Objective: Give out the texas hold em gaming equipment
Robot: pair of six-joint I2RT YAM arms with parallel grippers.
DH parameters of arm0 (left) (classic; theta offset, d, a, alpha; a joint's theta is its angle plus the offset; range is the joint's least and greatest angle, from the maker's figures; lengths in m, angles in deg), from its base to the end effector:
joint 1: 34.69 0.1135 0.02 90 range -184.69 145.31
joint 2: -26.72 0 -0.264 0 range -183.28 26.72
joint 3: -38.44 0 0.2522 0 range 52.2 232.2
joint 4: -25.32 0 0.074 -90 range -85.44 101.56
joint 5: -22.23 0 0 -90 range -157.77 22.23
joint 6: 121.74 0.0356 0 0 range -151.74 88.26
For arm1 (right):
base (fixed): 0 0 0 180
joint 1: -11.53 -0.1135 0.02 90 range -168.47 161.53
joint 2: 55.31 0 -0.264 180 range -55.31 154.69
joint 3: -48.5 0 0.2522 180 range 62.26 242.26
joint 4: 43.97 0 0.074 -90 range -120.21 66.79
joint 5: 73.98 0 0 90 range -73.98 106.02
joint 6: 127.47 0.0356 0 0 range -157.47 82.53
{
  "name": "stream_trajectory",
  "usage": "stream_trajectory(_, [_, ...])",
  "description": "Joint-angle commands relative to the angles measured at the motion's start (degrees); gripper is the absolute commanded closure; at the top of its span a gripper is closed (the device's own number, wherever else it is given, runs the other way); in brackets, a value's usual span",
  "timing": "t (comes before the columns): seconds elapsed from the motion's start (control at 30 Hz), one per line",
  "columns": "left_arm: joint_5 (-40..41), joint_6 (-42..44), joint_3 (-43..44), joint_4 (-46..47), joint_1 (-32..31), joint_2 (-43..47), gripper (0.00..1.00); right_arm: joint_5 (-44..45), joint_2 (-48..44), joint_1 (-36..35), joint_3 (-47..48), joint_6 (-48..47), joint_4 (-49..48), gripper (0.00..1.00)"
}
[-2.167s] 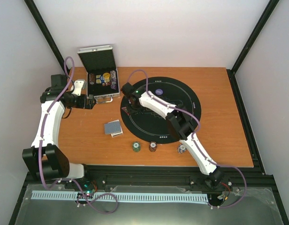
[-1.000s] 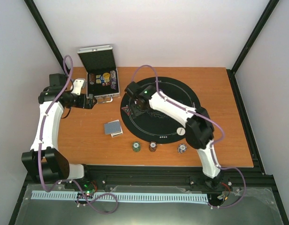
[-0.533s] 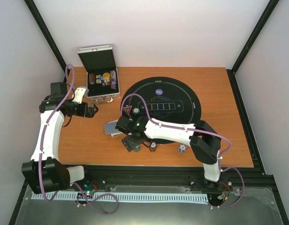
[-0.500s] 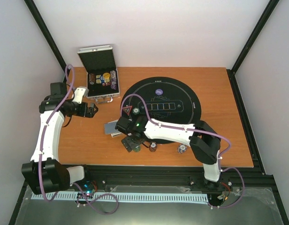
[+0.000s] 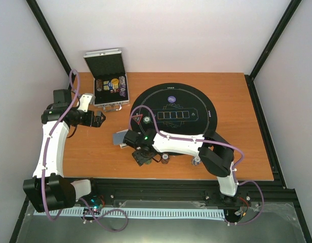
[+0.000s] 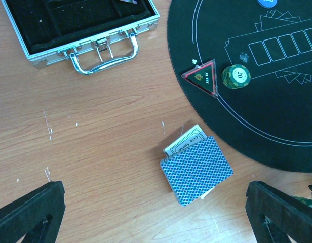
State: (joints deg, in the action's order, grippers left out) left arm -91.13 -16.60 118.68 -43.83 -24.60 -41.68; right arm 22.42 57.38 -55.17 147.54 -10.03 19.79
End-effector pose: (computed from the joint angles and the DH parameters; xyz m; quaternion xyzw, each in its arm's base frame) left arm 0.2262 0.0259 0.3209 0.0983 0.9363 -0.1294 0.3114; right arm 0.1582 0.3573 0.1908 -0.3276 0.9368 0.0424 0.1152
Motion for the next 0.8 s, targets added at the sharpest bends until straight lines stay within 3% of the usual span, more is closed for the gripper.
stream_trajectory(0.0, [0.0, 0.8, 2.0, -0.9, 0.6, 0.5, 0.0, -0.4, 1.0, -0.9, -1.2, 0.9, -0.8, 0.32])
stream_trajectory(0.77, [-0.5, 0.5, 3.9, -1.4, 0.5, -0.1, 0.0, 1.7, -0.3, -0.9, -1.8, 0.7, -0.6, 0.72])
